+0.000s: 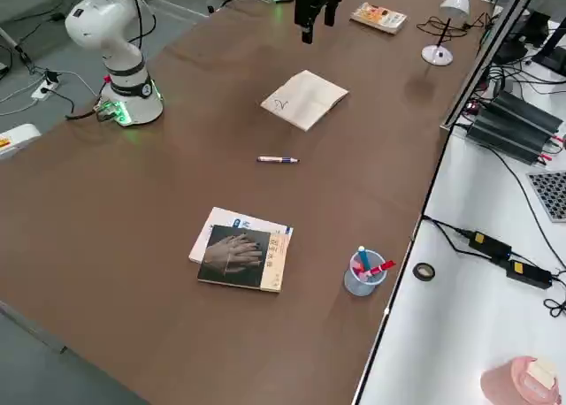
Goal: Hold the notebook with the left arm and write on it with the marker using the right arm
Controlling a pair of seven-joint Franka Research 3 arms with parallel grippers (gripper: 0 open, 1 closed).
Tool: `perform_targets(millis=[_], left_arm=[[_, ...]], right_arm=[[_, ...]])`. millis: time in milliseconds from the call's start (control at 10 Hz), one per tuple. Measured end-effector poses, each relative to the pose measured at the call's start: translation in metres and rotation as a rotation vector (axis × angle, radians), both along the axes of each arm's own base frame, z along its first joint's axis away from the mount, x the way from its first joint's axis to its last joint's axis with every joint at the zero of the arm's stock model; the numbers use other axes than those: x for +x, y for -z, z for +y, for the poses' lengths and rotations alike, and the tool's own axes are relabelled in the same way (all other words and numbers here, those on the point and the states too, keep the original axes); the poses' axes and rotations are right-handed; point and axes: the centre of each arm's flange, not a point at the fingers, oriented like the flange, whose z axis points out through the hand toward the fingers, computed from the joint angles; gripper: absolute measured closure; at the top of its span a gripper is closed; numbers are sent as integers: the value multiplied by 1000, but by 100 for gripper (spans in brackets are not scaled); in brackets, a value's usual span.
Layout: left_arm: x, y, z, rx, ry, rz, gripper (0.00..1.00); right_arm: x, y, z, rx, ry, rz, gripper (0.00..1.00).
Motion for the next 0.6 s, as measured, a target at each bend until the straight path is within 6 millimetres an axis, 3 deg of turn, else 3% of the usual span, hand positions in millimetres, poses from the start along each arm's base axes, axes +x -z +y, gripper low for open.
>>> perform_targets(millis=[600], left_arm=[[17,55,-8,33,24,-22,0]], right_arm=[[0,1,0,0,0,1,0]])
